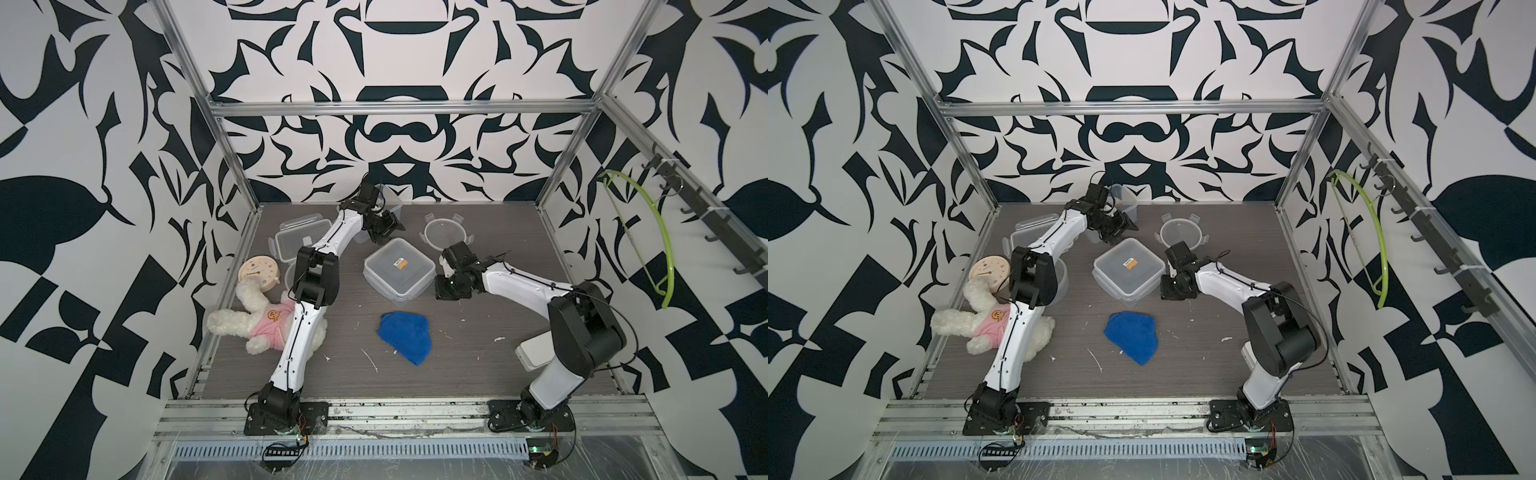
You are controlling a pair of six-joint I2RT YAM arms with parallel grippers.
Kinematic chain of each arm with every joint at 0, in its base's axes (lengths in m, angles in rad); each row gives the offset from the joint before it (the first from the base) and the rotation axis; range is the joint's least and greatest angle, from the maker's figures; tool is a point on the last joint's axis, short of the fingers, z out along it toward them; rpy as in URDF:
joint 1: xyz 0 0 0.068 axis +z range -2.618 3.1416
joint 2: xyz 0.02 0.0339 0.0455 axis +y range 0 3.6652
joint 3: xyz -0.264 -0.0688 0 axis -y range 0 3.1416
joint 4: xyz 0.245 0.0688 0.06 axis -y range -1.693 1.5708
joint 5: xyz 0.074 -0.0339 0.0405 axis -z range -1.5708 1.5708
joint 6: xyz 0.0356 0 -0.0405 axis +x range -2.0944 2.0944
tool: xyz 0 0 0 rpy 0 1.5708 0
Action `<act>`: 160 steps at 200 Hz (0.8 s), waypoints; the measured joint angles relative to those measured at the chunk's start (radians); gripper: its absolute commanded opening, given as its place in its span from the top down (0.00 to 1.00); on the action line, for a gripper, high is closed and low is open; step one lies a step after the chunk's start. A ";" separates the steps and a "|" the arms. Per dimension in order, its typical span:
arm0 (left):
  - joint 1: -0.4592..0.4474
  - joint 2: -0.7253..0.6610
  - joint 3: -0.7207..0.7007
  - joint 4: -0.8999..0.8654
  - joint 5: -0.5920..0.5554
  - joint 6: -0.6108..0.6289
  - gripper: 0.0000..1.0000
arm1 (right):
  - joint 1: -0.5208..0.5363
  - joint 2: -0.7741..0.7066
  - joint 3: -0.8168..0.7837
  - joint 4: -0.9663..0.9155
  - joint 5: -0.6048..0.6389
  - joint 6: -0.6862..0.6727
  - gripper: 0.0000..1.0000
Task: Wipe the insides of the lunch boxes
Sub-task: Adjust the lunch box at the center of the board.
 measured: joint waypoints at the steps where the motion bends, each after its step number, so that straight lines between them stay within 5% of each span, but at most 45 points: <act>1: 0.001 -0.006 -0.010 0.001 0.000 0.003 0.38 | 0.000 -0.002 -0.002 0.000 0.000 0.001 1.00; 43: 0.028 -0.353 -0.331 -0.013 -0.066 0.095 0.39 | -0.046 0.001 0.110 -0.018 0.054 -0.046 1.00; 96: 0.002 -0.919 -0.801 0.000 -0.234 0.139 0.47 | -0.127 0.275 0.457 0.024 0.059 -0.103 1.00; 118: -0.037 -0.949 -0.945 0.010 -0.259 0.123 0.47 | -0.132 0.371 0.505 0.030 0.042 -0.103 1.00; 160: -0.076 -0.756 -1.030 0.047 -0.255 0.074 0.43 | -0.111 0.394 0.465 0.034 0.009 -0.093 1.00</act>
